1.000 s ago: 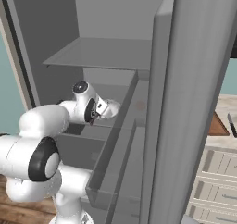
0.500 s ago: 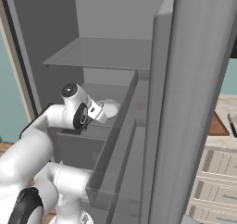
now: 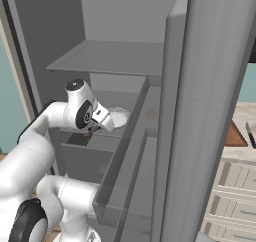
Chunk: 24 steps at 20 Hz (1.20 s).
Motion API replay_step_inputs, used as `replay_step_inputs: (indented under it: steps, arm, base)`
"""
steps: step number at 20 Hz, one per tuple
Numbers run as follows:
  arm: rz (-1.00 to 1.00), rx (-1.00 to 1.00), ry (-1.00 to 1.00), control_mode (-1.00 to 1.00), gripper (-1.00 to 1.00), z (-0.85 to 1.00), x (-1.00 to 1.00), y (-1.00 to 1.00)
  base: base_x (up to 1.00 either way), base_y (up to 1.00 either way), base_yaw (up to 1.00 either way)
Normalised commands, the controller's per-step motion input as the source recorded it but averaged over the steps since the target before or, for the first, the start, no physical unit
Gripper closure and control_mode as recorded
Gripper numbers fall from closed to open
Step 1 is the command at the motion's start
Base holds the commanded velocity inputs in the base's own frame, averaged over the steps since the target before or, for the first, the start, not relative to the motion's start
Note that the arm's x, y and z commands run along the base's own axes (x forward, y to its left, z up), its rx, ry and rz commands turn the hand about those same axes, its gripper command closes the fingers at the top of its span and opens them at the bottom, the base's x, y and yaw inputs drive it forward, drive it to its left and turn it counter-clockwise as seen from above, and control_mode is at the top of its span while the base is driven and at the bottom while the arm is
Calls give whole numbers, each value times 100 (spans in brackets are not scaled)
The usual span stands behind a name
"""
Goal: Retrieve the fish from the fridge and place it on the cutting board.
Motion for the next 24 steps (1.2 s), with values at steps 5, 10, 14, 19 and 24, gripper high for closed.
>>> replay_step_inputs:
  steps: [5, 10, 14, 19, 24]
  arm:
    - [9, 0, 21, -100, 100, 16, -59, -1]
    - [22, -4, 12, -100, 100, 11, -60, 0]
    - [27, 0, 7, -100, 100, 2, -42, 0]
    - [23, 0, 0, -100, 100, 1, -33, 0]
    - [2, 0, 0, -100, 100, 17, -42, 0]
  base:
    - [0, 0, 0]
    - [0, 0, 0]
    - [0, 0, 0]
    - [0, 0, 0]
    - [0, 0, 0]
